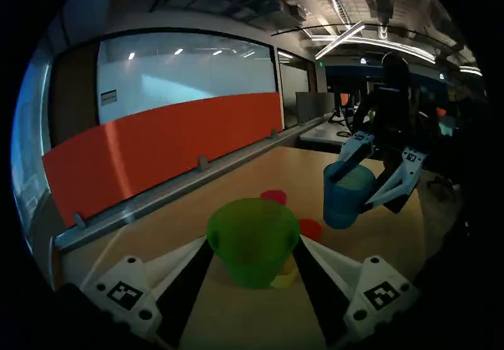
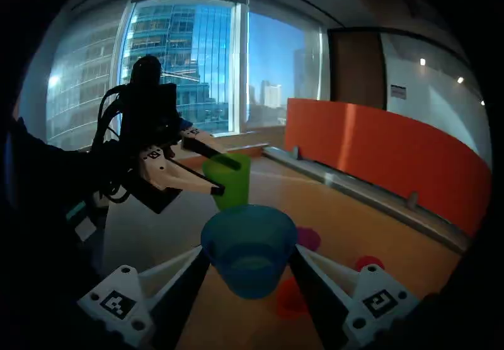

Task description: Pour water

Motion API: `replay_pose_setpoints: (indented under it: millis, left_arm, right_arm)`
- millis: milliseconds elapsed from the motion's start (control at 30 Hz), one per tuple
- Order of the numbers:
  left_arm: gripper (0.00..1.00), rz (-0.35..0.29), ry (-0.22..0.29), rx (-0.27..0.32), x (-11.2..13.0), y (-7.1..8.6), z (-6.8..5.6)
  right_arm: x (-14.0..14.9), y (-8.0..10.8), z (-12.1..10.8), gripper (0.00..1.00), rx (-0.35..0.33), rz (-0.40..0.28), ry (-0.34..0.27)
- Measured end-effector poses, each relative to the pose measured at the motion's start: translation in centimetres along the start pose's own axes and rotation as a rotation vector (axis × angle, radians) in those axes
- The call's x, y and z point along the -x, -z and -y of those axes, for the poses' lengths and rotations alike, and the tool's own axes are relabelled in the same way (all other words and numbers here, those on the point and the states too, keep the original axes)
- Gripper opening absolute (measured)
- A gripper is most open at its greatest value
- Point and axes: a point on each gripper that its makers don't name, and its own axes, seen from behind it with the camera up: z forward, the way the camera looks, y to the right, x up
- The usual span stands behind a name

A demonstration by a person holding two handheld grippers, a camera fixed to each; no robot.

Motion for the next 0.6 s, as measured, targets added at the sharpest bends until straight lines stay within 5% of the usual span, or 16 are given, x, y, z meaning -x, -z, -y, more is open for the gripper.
replay_pose_setpoints:
  millis: [600]
  left_arm:
    - [0.85,-0.119,0.043,0.014,-3.4,0.7,-1.0]
  right_arm:
    - [-3.5,1.3,-1.2,0.89,0.042,-0.119,-0.003]
